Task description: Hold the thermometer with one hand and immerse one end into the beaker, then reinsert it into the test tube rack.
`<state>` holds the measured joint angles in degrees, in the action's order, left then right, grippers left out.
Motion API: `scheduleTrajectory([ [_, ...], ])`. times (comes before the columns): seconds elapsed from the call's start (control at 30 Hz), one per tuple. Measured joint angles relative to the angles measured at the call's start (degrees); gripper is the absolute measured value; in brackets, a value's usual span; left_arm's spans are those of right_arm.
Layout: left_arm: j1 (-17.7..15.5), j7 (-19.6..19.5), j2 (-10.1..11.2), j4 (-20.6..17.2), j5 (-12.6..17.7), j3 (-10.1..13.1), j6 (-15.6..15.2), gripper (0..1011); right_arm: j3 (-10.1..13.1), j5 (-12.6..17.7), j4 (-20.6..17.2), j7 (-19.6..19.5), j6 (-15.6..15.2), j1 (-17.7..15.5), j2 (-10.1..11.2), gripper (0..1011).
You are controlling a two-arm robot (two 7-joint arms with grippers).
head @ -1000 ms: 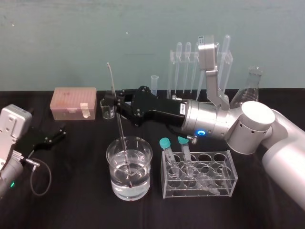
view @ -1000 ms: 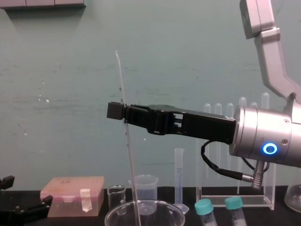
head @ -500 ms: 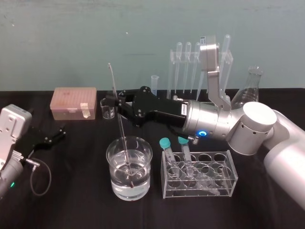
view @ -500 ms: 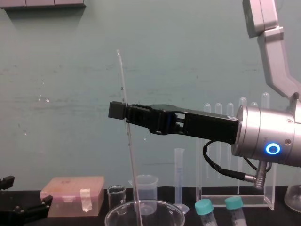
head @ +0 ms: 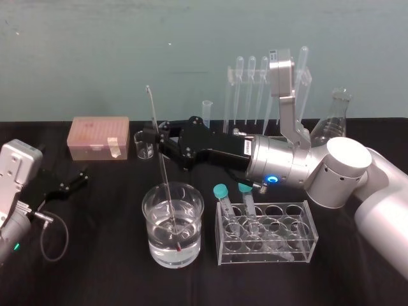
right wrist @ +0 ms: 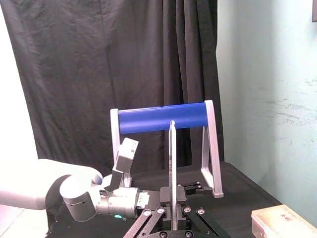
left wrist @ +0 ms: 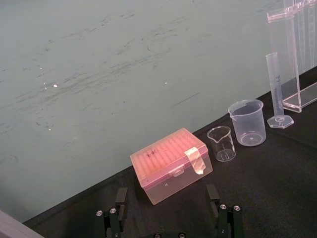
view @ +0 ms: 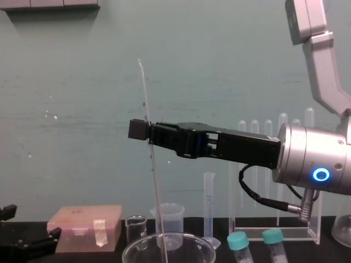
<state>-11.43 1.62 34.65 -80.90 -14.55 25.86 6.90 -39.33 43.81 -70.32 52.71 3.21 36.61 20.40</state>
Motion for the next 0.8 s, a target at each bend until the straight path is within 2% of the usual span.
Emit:
scheduleTrajectory([
  [0.8, 0.0, 0.0, 0.0, 0.0, 0.0, 0.0, 0.0, 1008, -0.18, 0.0, -0.19, 0.17, -0.19, 0.15, 0.08, 57],
])
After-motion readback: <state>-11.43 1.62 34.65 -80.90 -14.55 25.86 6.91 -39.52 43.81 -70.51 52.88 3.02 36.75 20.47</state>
